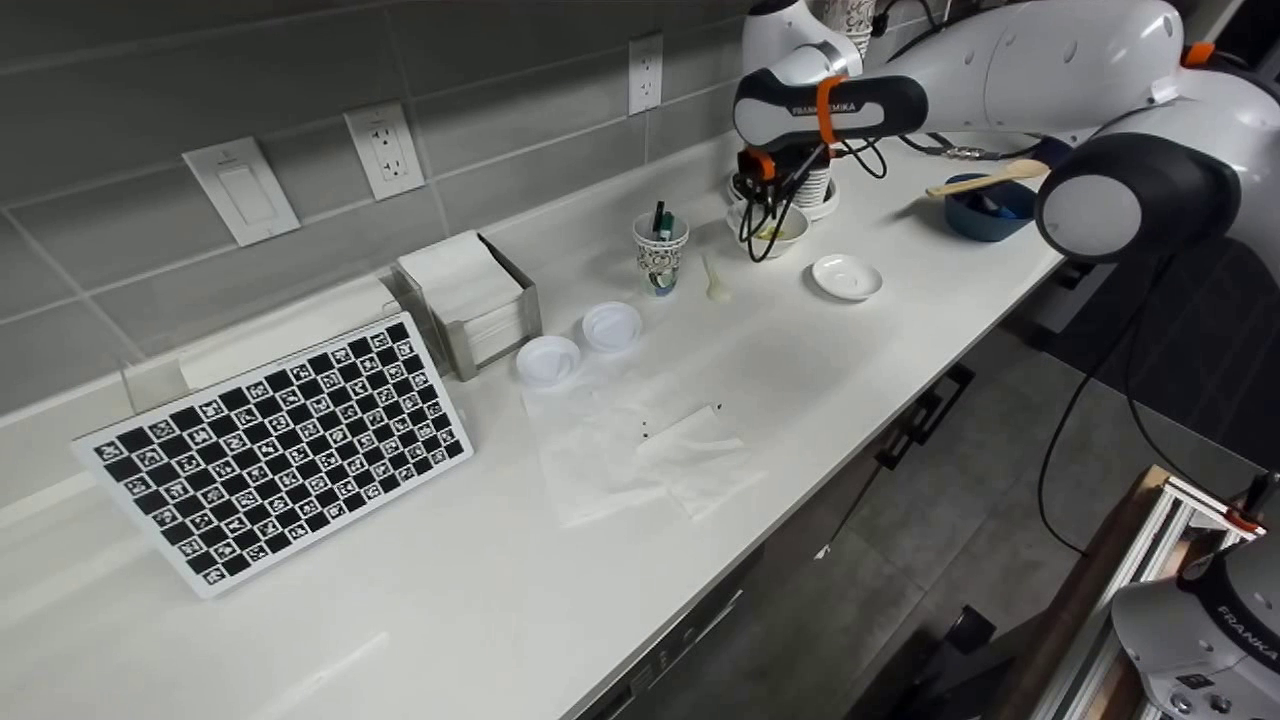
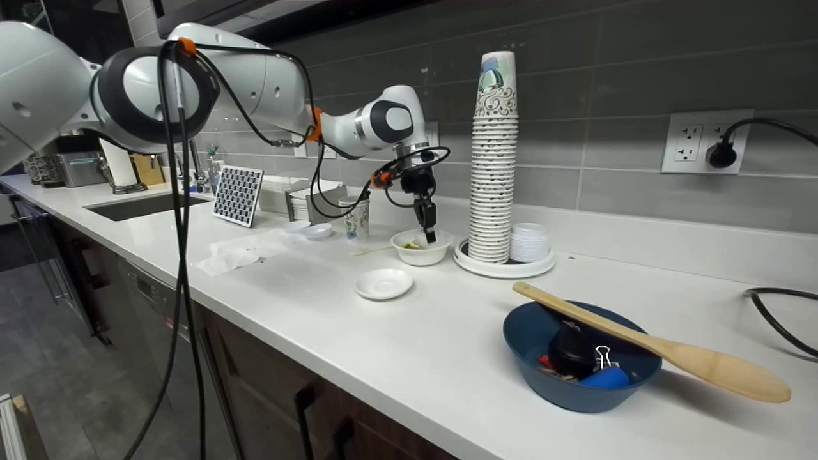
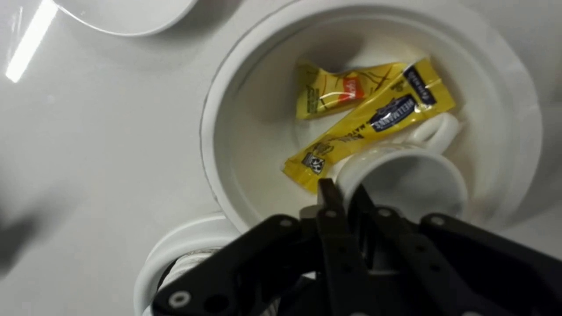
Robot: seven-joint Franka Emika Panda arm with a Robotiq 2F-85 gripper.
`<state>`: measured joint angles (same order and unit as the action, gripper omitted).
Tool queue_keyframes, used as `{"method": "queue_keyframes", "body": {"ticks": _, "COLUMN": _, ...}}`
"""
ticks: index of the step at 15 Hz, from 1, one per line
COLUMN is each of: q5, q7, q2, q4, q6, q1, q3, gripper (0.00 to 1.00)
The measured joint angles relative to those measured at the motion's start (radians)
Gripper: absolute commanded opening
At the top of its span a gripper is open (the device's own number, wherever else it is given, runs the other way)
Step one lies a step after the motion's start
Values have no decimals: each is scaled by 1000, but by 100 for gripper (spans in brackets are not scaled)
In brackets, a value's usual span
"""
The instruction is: Put the white mug on the white plate.
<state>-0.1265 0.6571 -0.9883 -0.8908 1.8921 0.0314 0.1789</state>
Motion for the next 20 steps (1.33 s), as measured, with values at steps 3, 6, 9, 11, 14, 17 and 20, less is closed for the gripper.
{"method": "queue_keyframes", "body": {"ticks": 3, "q5": 18, "q7": -40, "q2": 47, "q4": -31, "q6": 14, "q1": 8, "q3": -22, "gripper": 2}}
{"method": "queue_keyframes", "body": {"ticks": 6, "q5": 57, "q7": -133, "q2": 145, "q4": -145, "q6": 69, "q1": 29, "q3": -59, "gripper": 2}}
{"method": "queue_keyframes", "body": {"ticks": 9, "q5": 132, "q7": -241, "q2": 237, "q4": -275, "q6": 142, "q1": 58, "q3": -97, "gripper": 2}}
{"method": "queue_keyframes", "body": {"ticks": 11, "q5": 199, "q7": -290, "q2": 285, "q4": -364, "q6": 205, "q1": 74, "q3": -113, "gripper": 2}}
{"method": "queue_keyframes", "body": {"ticks": 14, "q5": 341, "q7": -304, "q2": 339, "q4": -508, "q6": 323, "q1": 105, "q3": -132, "gripper": 2}}
{"method": "queue_keyframes", "body": {"ticks": 17, "q5": 483, "q7": -308, "q2": 387, "q4": -657, "q6": 454, "q1": 133, "q3": -139, "gripper": 2}}
{"method": "queue_keyframes", "body": {"ticks": 20, "q5": 638, "q7": -332, "q2": 446, "q4": -808, "q6": 599, "q1": 162, "q3": -158, "gripper": 9}}
